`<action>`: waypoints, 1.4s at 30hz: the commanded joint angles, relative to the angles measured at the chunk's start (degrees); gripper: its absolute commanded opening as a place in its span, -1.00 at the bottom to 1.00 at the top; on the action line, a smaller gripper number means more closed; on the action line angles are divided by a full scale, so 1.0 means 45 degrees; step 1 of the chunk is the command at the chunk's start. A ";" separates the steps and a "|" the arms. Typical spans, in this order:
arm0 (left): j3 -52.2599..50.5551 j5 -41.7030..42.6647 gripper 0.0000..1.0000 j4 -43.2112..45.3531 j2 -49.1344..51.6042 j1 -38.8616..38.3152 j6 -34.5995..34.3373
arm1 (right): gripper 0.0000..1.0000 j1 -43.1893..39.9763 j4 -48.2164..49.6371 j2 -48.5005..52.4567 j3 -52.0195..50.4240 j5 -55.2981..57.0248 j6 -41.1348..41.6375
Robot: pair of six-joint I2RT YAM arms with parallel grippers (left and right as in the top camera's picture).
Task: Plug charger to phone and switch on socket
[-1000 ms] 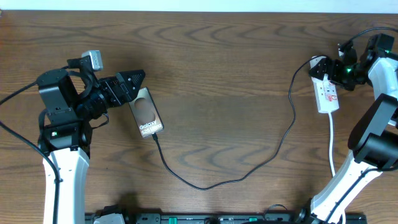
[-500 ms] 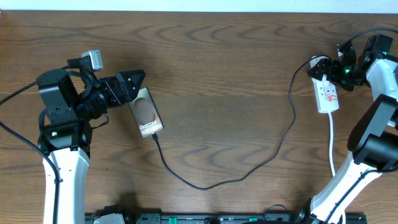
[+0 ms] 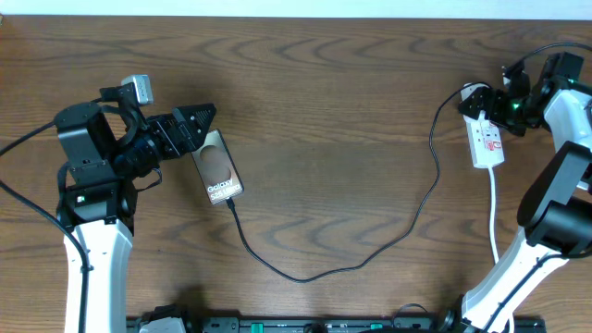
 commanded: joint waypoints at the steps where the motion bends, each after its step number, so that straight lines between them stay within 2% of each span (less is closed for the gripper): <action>1: 0.0083 0.0024 0.91 0.0010 0.0000 0.0044 0.0214 | 0.97 -0.0165 -0.0325 -0.0661 -0.0413 -0.0709 0.0355; 17: 0.0083 0.0019 0.90 0.0010 0.0000 0.0044 0.0214 | 0.99 -0.0991 -0.2448 -0.4313 -0.0408 0.3497 0.0418; 25: 0.0083 0.0019 0.90 0.0010 0.0000 0.0044 0.0214 | 0.99 -0.0962 -0.3449 -0.5804 -0.0408 0.3565 0.1889; 42: 0.0083 0.0019 0.90 0.0010 0.0000 0.0044 0.0214 | 0.99 -0.0942 -0.3521 -0.5877 -0.0408 0.3580 0.1904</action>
